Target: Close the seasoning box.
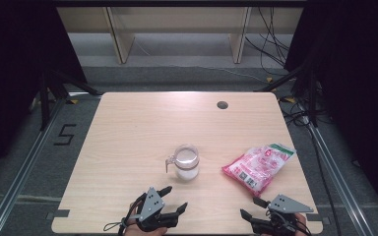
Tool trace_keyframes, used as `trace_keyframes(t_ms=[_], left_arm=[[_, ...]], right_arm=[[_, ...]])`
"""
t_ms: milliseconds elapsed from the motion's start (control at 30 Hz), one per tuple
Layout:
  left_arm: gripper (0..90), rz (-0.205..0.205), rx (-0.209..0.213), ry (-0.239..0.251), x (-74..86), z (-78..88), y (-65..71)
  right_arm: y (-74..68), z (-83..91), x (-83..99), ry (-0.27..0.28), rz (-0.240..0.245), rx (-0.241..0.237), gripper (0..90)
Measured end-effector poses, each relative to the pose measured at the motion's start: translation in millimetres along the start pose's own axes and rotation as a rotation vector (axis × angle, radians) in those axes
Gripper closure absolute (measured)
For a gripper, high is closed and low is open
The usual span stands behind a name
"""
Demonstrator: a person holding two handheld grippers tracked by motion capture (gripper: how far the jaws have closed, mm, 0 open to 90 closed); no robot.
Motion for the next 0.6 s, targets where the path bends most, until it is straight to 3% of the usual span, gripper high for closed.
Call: trace_keyframes(t_ms=[33, 67, 100, 167, 233, 300, 333, 367, 400, 467, 533, 600], left_arm=[[28.4, 0.002, -0.001, 0.011, 0.5, -1.4, 0.1], [28.3, -0.006, -0.002, -0.007, 1.6, -0.7, -0.1], [28.1, -0.006, -0.001, -0.011, 2.1, -1.0, 0.2], [28.1, 0.007, 0.007, 0.001, 2.4, -2.6, 1.6], [27.9, -0.002, 0.006, -0.006, 2.8, -1.9, 0.9], [27.9, 0.0, 0.001, -0.01, 2.6, -1.4, 0.8], [27.8, 0.003, 0.0, -0.01, 2.6, -1.3, 0.8], [27.8, 0.002, -0.001, -0.012, 2.8, -1.1, 0.5], [27.7, -0.004, -0.002, -0.014, 3.2, -1.0, -0.3], [27.4, 0.002, -0.006, -0.005, 3.5, -1.6, -0.9], [27.0, 0.013, -0.001, -0.002, 4.0, -1.9, -0.9], [26.7, 0.007, 0.001, -0.018, 6.1, -1.0, -1.8]], right_arm=[[-4.5, 0.6, 3.1, -0.015, -0.032, -0.001, 35.8], [-2.7, -0.4, 3.1, -0.018, 0.012, -0.006, 35.7], [-4.1, 0.9, 5.2, -0.031, -0.002, 0.009, 35.7], [-4.8, 0.8, 6.4, -0.028, 0.017, 0.0, 35.6], [-7.3, 1.7, 8.4, -0.04, -0.011, 0.009, 35.4], [-4.9, 3.1, 8.0, -0.035, 0.004, -0.003, 35.4], [-6.6, 2.9, 8.9, -0.032, -0.019, -0.008, 35.3], [-4.2, 2.7, 8.1, -0.027, -0.001, -0.011, 35.3], [-6.3, 3.6, 9.6, -0.034, -0.033, -0.005, 35.3], [-6.6, 3.5, 10.0, -0.036, -0.042, -0.015, 35.2], [-3.8, 2.6, 9.3, -0.024, -0.014, -0.007, 35.1], [-5.9, 3.3, 11.0, -0.05, -0.026, -0.005, 35.1]])
Point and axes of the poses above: each handheld gripper's, and its own axes: z roughly backward along the jaws, x roughly out of its underside, y roughly to its right, the point moved 5 cm from there along -z, roughly forward along the jaws, and after that the axes turned 12 degrees about -z, right-handed, at the moved point
